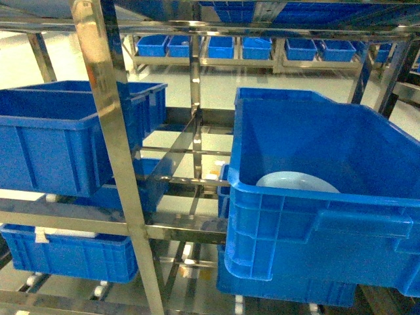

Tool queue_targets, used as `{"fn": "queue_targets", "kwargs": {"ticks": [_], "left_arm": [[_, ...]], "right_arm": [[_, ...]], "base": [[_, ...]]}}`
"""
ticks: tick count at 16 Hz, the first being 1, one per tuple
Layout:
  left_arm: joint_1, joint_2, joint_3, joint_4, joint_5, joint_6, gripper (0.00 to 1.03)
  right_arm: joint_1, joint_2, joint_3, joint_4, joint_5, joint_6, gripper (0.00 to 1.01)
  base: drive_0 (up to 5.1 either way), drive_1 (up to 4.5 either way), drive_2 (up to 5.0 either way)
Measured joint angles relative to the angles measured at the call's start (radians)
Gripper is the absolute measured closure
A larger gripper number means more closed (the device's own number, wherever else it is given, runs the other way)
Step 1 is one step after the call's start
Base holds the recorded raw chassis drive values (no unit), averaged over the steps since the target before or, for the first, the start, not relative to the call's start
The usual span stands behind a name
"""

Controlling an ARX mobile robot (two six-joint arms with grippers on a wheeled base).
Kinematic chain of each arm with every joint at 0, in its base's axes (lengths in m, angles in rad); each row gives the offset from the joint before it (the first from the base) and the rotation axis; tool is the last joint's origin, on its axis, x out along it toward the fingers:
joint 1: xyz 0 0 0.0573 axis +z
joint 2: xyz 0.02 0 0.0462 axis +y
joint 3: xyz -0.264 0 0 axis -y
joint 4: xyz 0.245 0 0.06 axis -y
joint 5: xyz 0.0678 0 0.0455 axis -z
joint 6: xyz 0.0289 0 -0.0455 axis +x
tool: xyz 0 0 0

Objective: Place blue tray on left shelf second layer neatly

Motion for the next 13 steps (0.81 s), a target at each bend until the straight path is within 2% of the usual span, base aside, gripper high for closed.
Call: {"fn": "queue_targets", "kwargs": {"ticks": [1,2,3,4,5,6,7,8,9,10,12,13], "left_arm": [[0.0,0.0,0.0,0.0,0.0,0.0,0.05],[0.0,0.0,0.0,0.0,0.0,0.0,0.05],[0.0,0.0,0.0,0.0,0.0,0.0,0.05],[0.0,0.0,0.0,0.0,0.0,0.0,0.05],[0.0,0.0,0.0,0.0,0.0,0.0,0.05],[0.0,0.0,0.0,0.001,0.0,0.0,0.05],[0.0,0.0,0.0,0.0,0.0,0.0,0.05],[0.0,0.0,0.0,0.0,0.0,0.0,0.05],[0.0,0.0,0.0,0.0,0.0,0.0,0.05],[0.0,0.0,0.0,0.0,0.0,0.0,0.05],[0.0,0.0,0.0,0.0,0.0,0.0,0.05],[0.0,0.0,0.0,0.0,0.0,0.0,0.05]], "right_arm": [[-0.006,0.021,-0.03,0.181,0.126,-0.16,0.03],[-0.004,0.028,-0.107,0.4,0.294,-0.405,0.03],[-0.006,0.048,-0.211,0.641,0.435,-0.681,0.03],[-0.011,0.058,-0.278,0.801,0.468,-0.946,0.03],[0.003,0.051,-0.293,0.929,0.475,-1.178,0.03],[0.024,0.015,-0.294,0.982,0.469,-1.305,0.03],[0.046,-0.034,-0.294,0.928,0.451,-1.34,0.03],[0.062,-0.083,-0.294,0.85,0.429,-1.327,0.03],[0.07,-0.155,-0.294,0.782,0.453,-1.291,0.03],[0.083,-0.228,-0.299,0.764,0.498,-1.284,0.03],[0.092,-0.343,-0.27,0.64,0.481,-1.24,0.03],[0.063,-0.356,-0.256,0.581,0.439,-1.199,0.03]], "base": [[0.0,0.0,0.0],[0.0,0.0,0.0],[0.0,0.0,0.0],[0.0,0.0,0.0],[0.0,0.0,0.0],[0.0,0.0,0.0],[0.0,0.0,0.0],[0.0,0.0,0.0],[0.0,0.0,0.0],[0.0,0.0,0.0],[0.0,0.0,0.0],[0.0,0.0,0.0]]}}
